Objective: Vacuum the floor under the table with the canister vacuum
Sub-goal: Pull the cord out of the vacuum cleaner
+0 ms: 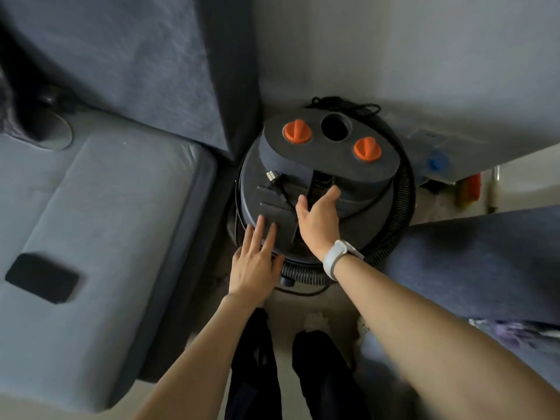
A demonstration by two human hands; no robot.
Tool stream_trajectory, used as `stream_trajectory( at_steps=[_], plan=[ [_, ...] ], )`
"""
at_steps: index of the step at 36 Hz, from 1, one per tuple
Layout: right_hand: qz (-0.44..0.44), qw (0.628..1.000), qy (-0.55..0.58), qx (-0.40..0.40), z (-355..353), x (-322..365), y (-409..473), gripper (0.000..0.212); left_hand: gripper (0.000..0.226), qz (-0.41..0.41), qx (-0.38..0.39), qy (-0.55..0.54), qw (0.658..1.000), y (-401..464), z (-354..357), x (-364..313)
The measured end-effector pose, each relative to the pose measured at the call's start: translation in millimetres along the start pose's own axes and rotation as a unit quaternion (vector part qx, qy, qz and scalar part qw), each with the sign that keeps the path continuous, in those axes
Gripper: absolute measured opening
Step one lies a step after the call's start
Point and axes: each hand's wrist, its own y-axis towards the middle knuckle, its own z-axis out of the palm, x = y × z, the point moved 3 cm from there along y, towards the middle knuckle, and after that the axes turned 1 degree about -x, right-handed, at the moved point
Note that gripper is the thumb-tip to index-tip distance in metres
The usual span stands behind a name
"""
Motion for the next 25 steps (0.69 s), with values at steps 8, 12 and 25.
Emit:
stream_trajectory(
  at_steps=[8,12,25],
  plan=[
    [-0.033,0.999,-0.008,0.001,5.3,-11.4,-28.5,0.051,0.065,0.015,-0.042,0.031,0.999,-27.0,27.1,24.0],
    [-0.042,0.999,-0.012,0.012,9.6,-22.1,-59.9,0.054,0.061,0.027,-0.063,0.023,0.997,-56.2,38.9,35.1],
    [-0.062,0.995,-0.050,0.063,21.3,-64.2,-194.7,0.055,0.048,0.071,-0.131,0.015,0.989,-185.5,95.3,81.8]
  ],
)
